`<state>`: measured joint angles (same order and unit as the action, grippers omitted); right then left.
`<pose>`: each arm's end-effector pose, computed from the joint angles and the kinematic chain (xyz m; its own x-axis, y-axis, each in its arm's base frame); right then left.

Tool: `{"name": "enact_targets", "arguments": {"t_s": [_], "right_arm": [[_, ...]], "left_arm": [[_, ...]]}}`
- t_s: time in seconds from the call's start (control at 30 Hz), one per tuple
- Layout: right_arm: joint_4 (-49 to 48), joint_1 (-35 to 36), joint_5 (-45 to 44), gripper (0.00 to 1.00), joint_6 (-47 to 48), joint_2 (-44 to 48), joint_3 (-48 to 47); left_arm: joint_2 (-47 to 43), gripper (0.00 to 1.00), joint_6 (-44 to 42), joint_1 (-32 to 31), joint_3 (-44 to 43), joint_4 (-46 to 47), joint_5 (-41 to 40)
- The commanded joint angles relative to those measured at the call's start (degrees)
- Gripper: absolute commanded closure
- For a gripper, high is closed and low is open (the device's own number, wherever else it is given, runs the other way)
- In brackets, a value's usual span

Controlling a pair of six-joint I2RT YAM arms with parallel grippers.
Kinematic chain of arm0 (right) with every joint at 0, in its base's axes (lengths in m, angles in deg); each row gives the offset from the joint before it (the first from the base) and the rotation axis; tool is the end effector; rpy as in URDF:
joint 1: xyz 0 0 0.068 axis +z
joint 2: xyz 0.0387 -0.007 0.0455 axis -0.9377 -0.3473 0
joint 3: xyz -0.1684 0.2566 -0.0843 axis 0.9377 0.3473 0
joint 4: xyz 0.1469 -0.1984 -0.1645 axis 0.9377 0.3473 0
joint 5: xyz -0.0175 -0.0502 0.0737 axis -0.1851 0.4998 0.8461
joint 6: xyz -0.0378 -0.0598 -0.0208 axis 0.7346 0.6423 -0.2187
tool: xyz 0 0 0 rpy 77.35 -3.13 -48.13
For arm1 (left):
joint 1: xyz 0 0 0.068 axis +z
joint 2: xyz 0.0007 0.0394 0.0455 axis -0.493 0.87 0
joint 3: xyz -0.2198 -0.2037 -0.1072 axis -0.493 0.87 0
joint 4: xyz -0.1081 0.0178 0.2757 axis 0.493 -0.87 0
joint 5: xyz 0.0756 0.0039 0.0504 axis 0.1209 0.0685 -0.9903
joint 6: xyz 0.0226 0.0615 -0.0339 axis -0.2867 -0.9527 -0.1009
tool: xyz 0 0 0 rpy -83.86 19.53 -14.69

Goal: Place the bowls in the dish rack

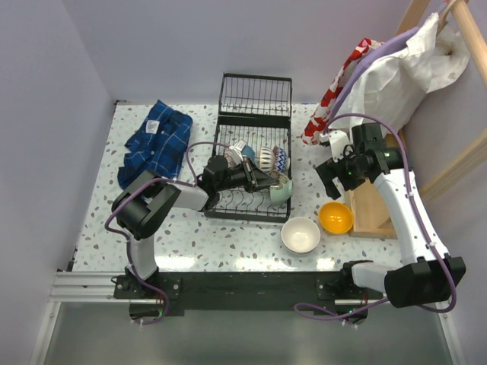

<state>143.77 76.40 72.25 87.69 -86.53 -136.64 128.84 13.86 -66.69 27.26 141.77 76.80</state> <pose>0.2580 0.0374 0.3646 -0.7247 -0.4981 -0.4762 -0.5145 0.8508 -0.1069 0.3253 -0.2891 0.1765 -0.9391 -0.3160 -0.1349 0.0976 0.1312 -0.9865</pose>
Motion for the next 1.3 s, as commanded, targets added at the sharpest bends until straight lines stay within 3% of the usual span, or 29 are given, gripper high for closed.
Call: {"name": "enact_targets", "arguments": {"t_s": [0.0, 0.8, 1.27], "right_arm": [[0.33, -0.04, -1.12, 0.05, -1.07, 0.21, -2.34], [0.33, -0.04, -0.33, 0.05, -1.33, 4.69, 1.18], [-1.42, -0.04, 0.55, 0.05, -1.77, 6.71, 4.43]], "left_arm": [[-0.46, 1.0, 0.03, 0.14, 0.9, -0.69, -2.69], [-1.52, 1.0, -4.71, -1.88, 5.2, -4.56, -2.87], [-8.03, 1.0, -13.85, -1.62, 5.82, -9.21, -2.95]]}}
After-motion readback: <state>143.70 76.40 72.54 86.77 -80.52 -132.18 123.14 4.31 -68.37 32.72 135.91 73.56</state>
